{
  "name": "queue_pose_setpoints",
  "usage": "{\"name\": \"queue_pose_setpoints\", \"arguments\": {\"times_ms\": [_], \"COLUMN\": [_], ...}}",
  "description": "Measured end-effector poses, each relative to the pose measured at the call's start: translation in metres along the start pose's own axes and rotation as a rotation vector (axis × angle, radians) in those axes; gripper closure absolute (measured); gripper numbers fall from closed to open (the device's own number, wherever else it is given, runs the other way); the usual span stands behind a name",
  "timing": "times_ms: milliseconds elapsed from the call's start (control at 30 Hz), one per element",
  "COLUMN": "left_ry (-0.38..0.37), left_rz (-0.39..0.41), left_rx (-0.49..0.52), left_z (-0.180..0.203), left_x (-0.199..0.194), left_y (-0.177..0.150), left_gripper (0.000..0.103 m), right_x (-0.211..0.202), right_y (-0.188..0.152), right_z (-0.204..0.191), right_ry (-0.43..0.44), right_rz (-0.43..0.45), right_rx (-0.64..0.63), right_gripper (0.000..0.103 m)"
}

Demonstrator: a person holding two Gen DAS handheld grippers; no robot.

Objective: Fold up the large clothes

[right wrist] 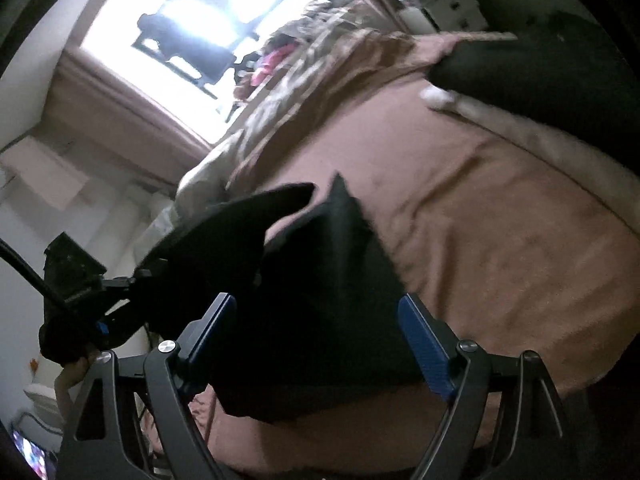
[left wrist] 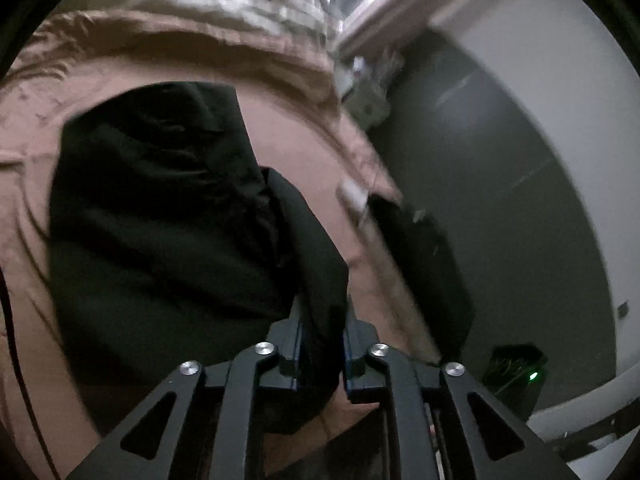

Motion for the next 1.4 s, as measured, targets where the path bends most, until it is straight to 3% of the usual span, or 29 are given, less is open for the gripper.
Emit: {"name": "queue_pose_setpoints", "arguments": {"times_ms": [67, 100, 167, 233, 333, 467, 733, 800, 833, 867, 900, 1067, 1167, 1233, 1400], "left_ry": [-0.021, -0.059, -0.099, -0.085, -0.031, 0.063, 0.202, 0.241, 0.253, 0.283, 0.296, 0.301, 0.244, 0.206, 0.216], "left_rz": [-0.064, -0.093, -0.110, -0.093, -0.046, 0.003, 0.061, 0.057, 0.051, 0.032, 0.017, -0.059, -0.064, -0.072, -0.087], "left_rx": [0.011, 0.016, 0.023, 0.031, 0.036, 0.021, -0.094, -0.128, -0.141, -0.167, -0.179, -0.206, -0.208, -0.180, -0.138], "left_z": [0.005, 0.008, 0.011, 0.011, -0.001, -0.029, -0.110, -0.130, -0.137, -0.150, -0.155, -0.168, -0.157, -0.145, -0.124], "left_x": [0.022, 0.031, 0.035, 0.028, 0.008, -0.022, -0.062, -0.059, -0.058, -0.052, -0.047, -0.017, -0.006, 0.000, 0.011], "left_y": [-0.009, -0.013, -0.016, -0.016, -0.015, -0.014, -0.030, -0.040, -0.043, -0.051, -0.054, -0.075, -0.079, -0.079, -0.078], "left_gripper": [0.074, 0.062, 0.049, 0.038, 0.032, 0.031, 0.031, 0.031, 0.031, 0.031, 0.031, 0.031, 0.031, 0.037, 0.048], "right_x": [0.008, 0.006, 0.011, 0.014, 0.027, 0.052, 0.101, 0.122, 0.131, 0.134, 0.133, 0.115, 0.109, 0.103, 0.090], "right_y": [0.001, 0.002, 0.003, 0.004, 0.003, 0.008, 0.010, 0.008, 0.005, 0.005, 0.006, 0.014, 0.013, 0.009, 0.001], "right_z": [0.004, 0.006, 0.009, 0.005, 0.001, -0.006, -0.029, -0.032, -0.032, -0.034, -0.035, -0.023, -0.004, 0.007, 0.028], "right_ry": [-0.008, -0.011, -0.010, 0.011, 0.052, 0.119, 0.106, 0.095, 0.090, 0.084, 0.081, 0.092, 0.084, 0.074, 0.039], "right_rz": [-0.025, -0.036, -0.066, -0.091, -0.114, -0.162, -0.236, -0.272, -0.289, -0.280, -0.264, -0.177, -0.172, -0.170, -0.171], "right_rx": [0.007, 0.010, 0.016, 0.025, 0.020, 0.025, -0.045, -0.050, -0.044, -0.050, -0.061, -0.033, -0.006, 0.008, 0.036], "right_gripper": [0.021, 0.021, 0.021, 0.021, 0.021, 0.021, 0.022, 0.041, 0.066, 0.079, 0.083, 0.092, 0.093, 0.093, 0.093]}}
Point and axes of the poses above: each gripper's, at about its wrist camera, not at the fingertips, and x roughly the way its jaws point, z to its right, y to its top, the point moved 3 cm from there along x, roughly the way its jaws point, and after that the axes turned 3 degrees about x, right-handed, at the moved point
